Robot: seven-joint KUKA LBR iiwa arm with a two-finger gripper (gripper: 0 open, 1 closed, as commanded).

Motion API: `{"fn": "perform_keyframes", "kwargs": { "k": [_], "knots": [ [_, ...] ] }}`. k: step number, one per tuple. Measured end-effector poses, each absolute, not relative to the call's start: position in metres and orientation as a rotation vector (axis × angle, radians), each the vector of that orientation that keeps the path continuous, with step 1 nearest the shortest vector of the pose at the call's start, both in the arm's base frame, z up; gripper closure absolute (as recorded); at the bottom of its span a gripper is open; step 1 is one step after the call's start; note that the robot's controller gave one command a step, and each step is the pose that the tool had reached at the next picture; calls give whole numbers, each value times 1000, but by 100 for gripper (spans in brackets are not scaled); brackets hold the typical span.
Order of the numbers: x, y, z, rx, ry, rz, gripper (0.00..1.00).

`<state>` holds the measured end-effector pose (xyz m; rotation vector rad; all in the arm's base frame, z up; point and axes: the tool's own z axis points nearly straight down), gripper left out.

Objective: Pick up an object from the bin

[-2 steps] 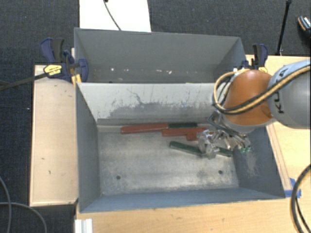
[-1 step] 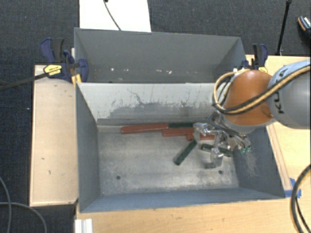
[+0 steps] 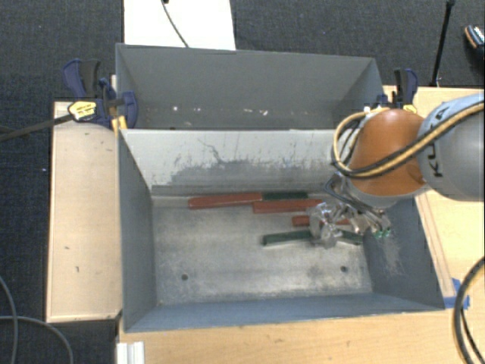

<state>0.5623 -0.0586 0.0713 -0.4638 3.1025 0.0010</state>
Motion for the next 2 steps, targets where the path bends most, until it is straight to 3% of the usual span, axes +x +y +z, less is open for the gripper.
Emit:
{"fn": "perform_keyframes", "kwargs": {
  "k": [1, 2],
  "knots": [
    [562, -59, 71, -464, 3104, 1, 0],
    [563, -59, 72, -462, 3101, 0, 100]
  ]
}}
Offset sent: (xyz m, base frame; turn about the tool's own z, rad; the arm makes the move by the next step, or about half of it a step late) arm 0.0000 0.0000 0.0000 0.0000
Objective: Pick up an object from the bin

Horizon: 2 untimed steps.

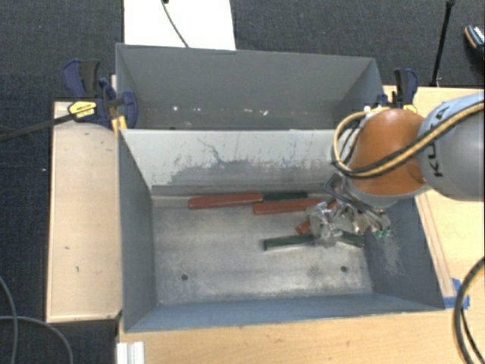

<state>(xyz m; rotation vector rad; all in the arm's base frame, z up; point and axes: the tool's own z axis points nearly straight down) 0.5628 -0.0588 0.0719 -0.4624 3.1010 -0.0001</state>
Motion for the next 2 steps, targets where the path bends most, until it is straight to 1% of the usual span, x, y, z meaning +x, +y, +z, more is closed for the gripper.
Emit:
{"fn": "perform_keyframes", "kwargs": {
  "k": [1, 2],
  "knots": [
    [562, -59, 71, -463, 3104, 1, 0],
    [563, -59, 72, -462, 3100, 0, 100]
  ]
}}
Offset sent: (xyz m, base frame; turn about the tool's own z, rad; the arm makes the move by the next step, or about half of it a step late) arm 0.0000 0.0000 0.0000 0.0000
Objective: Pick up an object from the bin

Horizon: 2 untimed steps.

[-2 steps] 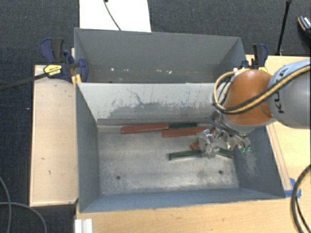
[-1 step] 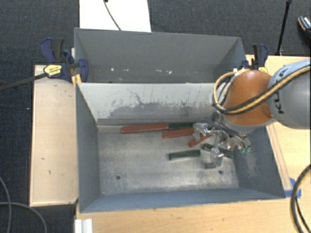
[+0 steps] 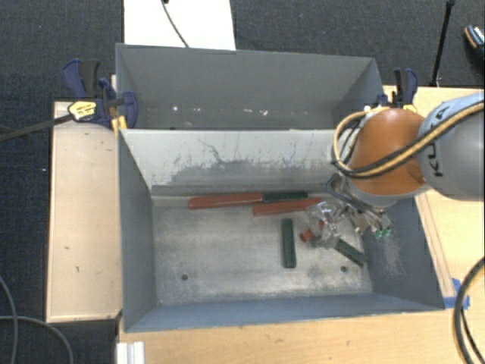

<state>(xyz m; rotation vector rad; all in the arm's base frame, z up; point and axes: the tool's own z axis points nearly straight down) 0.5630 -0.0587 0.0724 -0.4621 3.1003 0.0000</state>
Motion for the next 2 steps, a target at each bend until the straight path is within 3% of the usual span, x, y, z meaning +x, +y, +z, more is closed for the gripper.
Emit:
{"fn": "perform_keyframes", "kwargs": {
  "k": [1, 2],
  "knots": [
    [514, -60, 74, -462, 3105, 2, 100],
    [515, -60, 73, -466, 3106, 1, 0]
  ]
}}
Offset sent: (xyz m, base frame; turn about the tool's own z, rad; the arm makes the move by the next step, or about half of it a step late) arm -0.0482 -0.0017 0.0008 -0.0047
